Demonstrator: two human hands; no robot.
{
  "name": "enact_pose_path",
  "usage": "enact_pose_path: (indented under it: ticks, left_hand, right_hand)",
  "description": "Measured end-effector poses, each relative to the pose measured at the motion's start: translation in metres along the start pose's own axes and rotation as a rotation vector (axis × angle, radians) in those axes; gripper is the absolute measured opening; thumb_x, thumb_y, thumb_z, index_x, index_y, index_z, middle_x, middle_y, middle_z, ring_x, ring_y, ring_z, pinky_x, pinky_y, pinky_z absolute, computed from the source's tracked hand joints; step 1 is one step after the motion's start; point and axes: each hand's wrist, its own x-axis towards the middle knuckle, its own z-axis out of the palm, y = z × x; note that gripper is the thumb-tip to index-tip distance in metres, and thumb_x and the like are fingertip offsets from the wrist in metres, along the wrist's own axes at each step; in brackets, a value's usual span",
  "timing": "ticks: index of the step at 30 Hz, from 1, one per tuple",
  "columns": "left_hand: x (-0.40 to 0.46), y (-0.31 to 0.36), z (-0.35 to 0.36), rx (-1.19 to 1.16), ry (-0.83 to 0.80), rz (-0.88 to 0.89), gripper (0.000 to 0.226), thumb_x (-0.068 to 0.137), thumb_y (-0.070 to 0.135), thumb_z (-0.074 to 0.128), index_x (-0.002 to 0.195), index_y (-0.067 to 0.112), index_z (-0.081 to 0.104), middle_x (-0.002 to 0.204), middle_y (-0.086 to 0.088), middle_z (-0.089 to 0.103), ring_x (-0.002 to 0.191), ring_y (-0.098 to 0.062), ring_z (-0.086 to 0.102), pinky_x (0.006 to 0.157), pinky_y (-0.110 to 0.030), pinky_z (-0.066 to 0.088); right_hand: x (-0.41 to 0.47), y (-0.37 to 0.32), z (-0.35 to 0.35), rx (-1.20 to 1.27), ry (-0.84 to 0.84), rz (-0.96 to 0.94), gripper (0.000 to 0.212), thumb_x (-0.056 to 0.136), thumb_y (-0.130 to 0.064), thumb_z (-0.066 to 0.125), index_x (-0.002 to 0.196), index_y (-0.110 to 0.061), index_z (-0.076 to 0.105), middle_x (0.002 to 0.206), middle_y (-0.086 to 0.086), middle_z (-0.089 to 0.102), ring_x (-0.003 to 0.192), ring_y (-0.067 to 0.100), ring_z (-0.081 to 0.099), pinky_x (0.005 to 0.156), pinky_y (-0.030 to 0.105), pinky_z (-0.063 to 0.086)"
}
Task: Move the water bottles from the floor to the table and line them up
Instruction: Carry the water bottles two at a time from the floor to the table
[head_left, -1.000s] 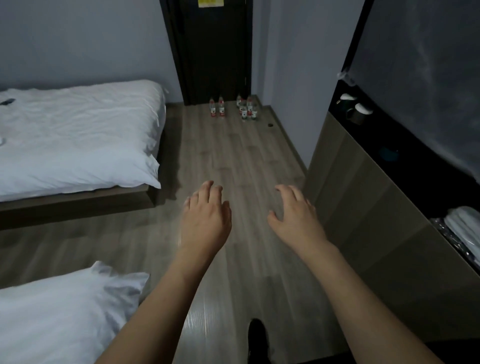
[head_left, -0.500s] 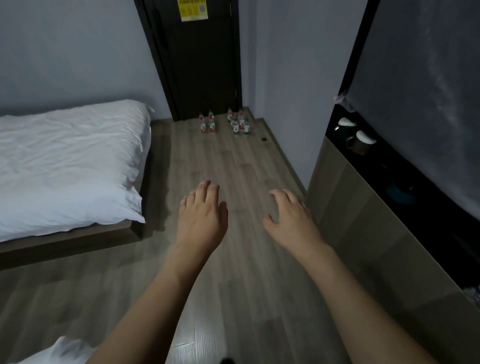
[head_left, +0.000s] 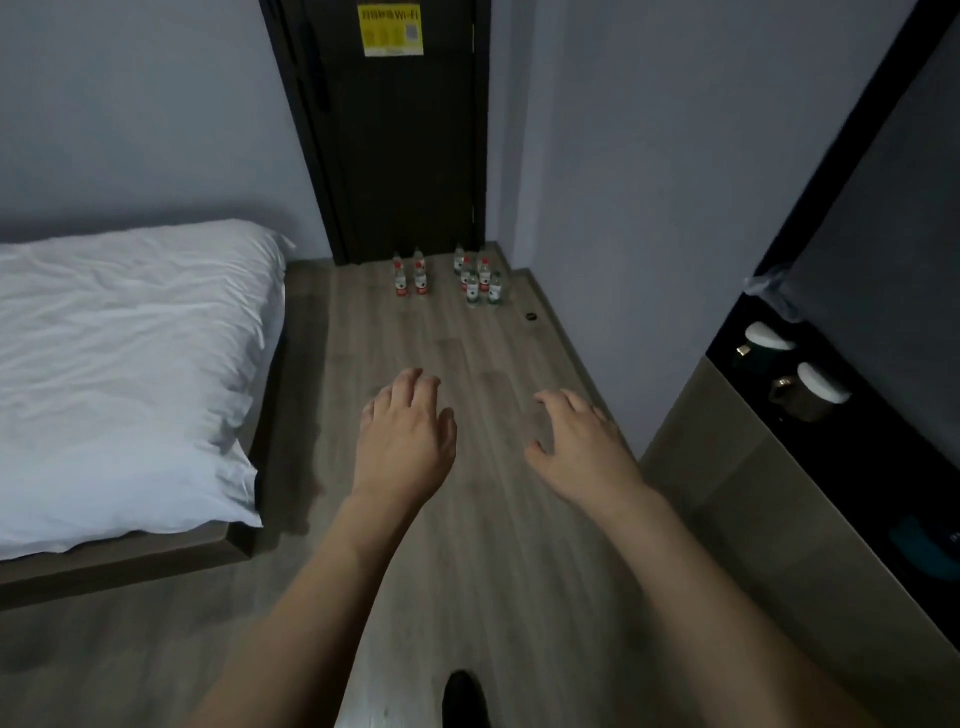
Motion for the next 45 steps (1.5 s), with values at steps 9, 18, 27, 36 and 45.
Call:
enact_pose_path:
  ticks: [9, 18, 27, 36, 45]
  left_hand:
    - [0.135, -0.057, -0.004, -0.008, -0.042, -0.026, 0.048, 0.101, 0.040, 0.041, 0.144, 0.018, 0.043, 0.152, -0.005, 0.040, 0.137, -0.024, 0.041, 0.113, -0.044, 0.035]
    - [0.274, -0.116, 0.032, 0.029, -0.099, -0.068, 0.049, 0.100, 0.039, 0.043, 0.144, 0.018, 0.044, 0.151, -0.005, 0.041, 0.134, -0.025, 0.044, 0.112, -0.043, 0.036]
    - [0.473, -0.155, 0.051, 0.097, -0.114, -0.041, 0.048, 0.099, 0.039, 0.043, 0.142, 0.019, 0.044, 0.148, -0.003, 0.044, 0.130, -0.025, 0.048, 0.110, -0.042, 0.038]
    - [0.641, -0.195, 0.094, 0.049, -0.162, -0.054, 0.047, 0.099, 0.040, 0.043, 0.141, 0.019, 0.045, 0.147, -0.003, 0.045, 0.129, -0.025, 0.049, 0.109, -0.041, 0.039]
    - [0.866, -0.242, 0.142, 0.038, -0.213, 0.068, 0.052, 0.099, 0.042, 0.041, 0.146, 0.019, 0.040, 0.149, -0.003, 0.042, 0.133, -0.024, 0.043, 0.111, -0.040, 0.037]
  right_hand:
    - [0.151, -0.036, 0.010, -0.015, -0.008, -0.025, 0.058, 0.087, -0.036, 0.054, 0.141, -0.020, 0.039, 0.140, 0.004, 0.046, 0.125, 0.025, 0.046, 0.103, 0.036, 0.036]
    - [0.311, -0.044, 0.049, 0.034, -0.051, -0.042, 0.058, 0.087, -0.036, 0.055, 0.140, -0.019, 0.040, 0.141, 0.003, 0.046, 0.125, 0.025, 0.046, 0.104, 0.038, 0.038]
    - [0.523, -0.044, 0.062, 0.063, -0.027, -0.070, 0.056, 0.086, -0.037, 0.055, 0.138, -0.019, 0.042, 0.136, 0.004, 0.050, 0.120, 0.025, 0.050, 0.099, 0.037, 0.039]
    - [0.692, -0.038, 0.076, 0.040, -0.064, -0.038, 0.056, 0.087, -0.035, 0.056, 0.138, -0.018, 0.042, 0.138, 0.004, 0.048, 0.123, 0.025, 0.049, 0.100, 0.035, 0.037]
    - [0.896, -0.037, 0.096, 0.003, -0.120, 0.072, 0.057, 0.086, -0.037, 0.056, 0.138, -0.019, 0.040, 0.137, 0.005, 0.047, 0.123, 0.025, 0.047, 0.102, 0.035, 0.038]
